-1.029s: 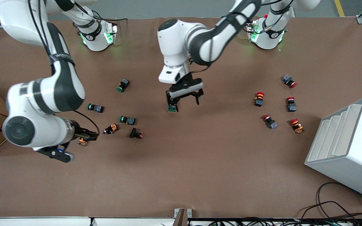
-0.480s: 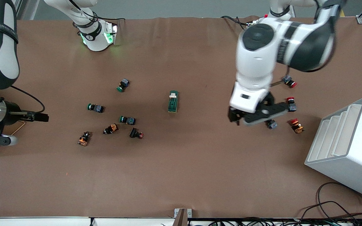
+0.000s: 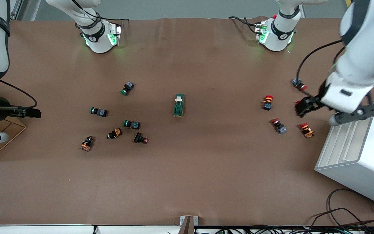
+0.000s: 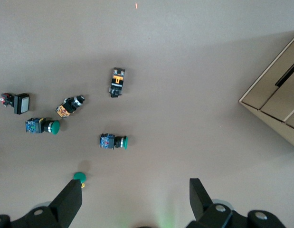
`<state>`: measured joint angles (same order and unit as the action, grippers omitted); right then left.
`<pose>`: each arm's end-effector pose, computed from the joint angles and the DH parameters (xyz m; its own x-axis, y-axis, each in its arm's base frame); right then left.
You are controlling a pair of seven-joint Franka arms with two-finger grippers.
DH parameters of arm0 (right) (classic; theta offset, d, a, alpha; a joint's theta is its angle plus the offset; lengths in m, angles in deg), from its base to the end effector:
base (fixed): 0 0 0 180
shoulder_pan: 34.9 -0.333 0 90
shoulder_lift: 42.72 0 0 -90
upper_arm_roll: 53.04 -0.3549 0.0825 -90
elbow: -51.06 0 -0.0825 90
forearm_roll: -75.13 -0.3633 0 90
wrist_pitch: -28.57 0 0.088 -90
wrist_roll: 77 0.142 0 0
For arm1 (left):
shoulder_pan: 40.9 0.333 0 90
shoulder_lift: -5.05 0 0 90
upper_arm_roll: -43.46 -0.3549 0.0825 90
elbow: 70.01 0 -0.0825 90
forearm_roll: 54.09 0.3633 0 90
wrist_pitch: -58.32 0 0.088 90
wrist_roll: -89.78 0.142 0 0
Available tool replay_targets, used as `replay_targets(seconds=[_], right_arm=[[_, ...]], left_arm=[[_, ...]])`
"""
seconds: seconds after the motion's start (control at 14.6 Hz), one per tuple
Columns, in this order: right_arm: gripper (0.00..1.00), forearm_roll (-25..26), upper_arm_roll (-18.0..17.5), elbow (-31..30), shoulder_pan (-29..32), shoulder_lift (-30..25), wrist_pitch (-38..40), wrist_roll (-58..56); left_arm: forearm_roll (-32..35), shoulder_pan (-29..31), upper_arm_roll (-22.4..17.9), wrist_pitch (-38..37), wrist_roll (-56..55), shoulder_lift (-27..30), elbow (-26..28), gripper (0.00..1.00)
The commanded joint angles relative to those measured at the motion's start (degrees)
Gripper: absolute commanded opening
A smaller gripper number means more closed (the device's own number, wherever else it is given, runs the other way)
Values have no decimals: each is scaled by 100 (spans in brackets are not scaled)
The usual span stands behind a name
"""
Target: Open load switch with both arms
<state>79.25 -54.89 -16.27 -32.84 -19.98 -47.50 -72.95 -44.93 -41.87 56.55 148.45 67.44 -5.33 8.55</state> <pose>0.6276 -0.0180 0.5518 0.9674 -0.0907 -0.2365 -0.0746 -0.9943 0.0763 0.5872 -0.1095 0.6197 0.9869 0.1460 0.0686 0.1524 -0.9832 -0.1002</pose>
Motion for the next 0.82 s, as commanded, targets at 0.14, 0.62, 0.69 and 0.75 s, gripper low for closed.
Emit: replay_targets(seconds=[0.14, 0.62, 0.69, 0.75], right_arm=[[100, -342, -123, -69, 146, -286, 295, -72], [100, -359, -131, -1164, 137, -1365, -99, -72], [100, -359, -123, -1560, 137, -1664, -283, -72], [100, -359, -123, -1938, 146, -1963, -459, -72]], left_arm=[[-694, 544, -246, -39, 1609, 1150, 1282, 100], [-793, 554, -316, -39, 2118, 2004, 2102, 100], [-819, 519, -377, -48, 2198, 2022, 2093, 100], [-863, 405, -474, -65, 2208, 2040, 2093, 100]])
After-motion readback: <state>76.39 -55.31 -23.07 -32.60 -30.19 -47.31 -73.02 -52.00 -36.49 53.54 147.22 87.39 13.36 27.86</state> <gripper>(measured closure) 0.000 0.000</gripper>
